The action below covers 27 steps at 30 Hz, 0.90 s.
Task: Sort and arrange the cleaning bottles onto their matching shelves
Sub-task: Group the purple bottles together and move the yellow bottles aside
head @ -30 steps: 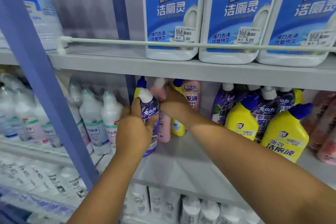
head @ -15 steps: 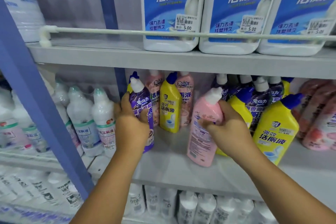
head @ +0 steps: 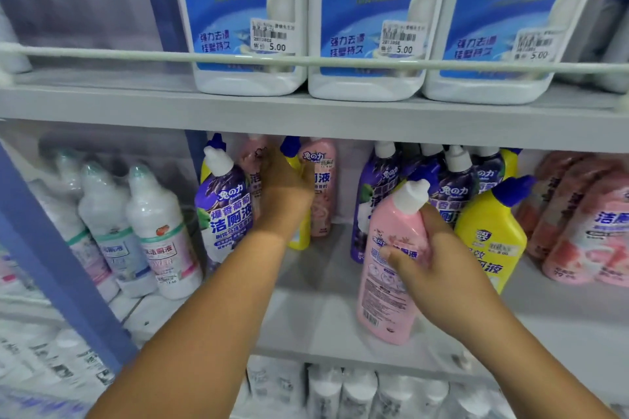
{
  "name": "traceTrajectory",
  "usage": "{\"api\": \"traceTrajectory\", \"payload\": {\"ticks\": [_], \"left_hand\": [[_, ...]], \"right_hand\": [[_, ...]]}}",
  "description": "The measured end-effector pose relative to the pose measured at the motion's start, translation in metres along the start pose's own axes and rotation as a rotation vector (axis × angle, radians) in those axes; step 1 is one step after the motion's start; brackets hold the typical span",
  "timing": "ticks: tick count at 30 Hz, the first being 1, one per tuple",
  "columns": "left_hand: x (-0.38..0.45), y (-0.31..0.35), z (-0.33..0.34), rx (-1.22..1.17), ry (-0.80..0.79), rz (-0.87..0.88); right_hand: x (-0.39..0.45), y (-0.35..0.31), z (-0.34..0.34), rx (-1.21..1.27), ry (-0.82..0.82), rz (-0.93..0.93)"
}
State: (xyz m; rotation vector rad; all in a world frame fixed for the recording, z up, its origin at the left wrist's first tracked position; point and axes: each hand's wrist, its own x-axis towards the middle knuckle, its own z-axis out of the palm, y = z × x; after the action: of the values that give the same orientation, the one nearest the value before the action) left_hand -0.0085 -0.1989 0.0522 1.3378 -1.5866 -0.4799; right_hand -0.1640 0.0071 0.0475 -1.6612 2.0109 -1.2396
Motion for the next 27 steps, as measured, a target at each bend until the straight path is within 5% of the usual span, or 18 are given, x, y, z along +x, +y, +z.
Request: {"api": "traceTrajectory", "payload": {"ticks": [4,10,17,22,27], "left_hand": [[0.020,0.002,0.001,0.126,-0.015,-0.051],[-0.024,0.027,-0.005,0.167,-0.117,0.222],[-0.062,0.053,-0.003,0.260,-0.212,0.255],[-0.062,0.046,0.002,-0.145,-0.431,0.196],[-0.061,0.043,0.005,-0.220,-0.432,0.311]], "right_hand": [[-0.009,0.009,-0.009,0.006,0.036,-0.038],[-0.011,0.017,-0.014,-0.012,0.058,-0.032],[-0.012,0.018,-0.013,-0.017,0.061,-0.057],[-0.013,0.019,-0.013,0.026,0.055,-0.044],[-0.015,0.020,-0.012,0.032,0.064,-0.062]]}}
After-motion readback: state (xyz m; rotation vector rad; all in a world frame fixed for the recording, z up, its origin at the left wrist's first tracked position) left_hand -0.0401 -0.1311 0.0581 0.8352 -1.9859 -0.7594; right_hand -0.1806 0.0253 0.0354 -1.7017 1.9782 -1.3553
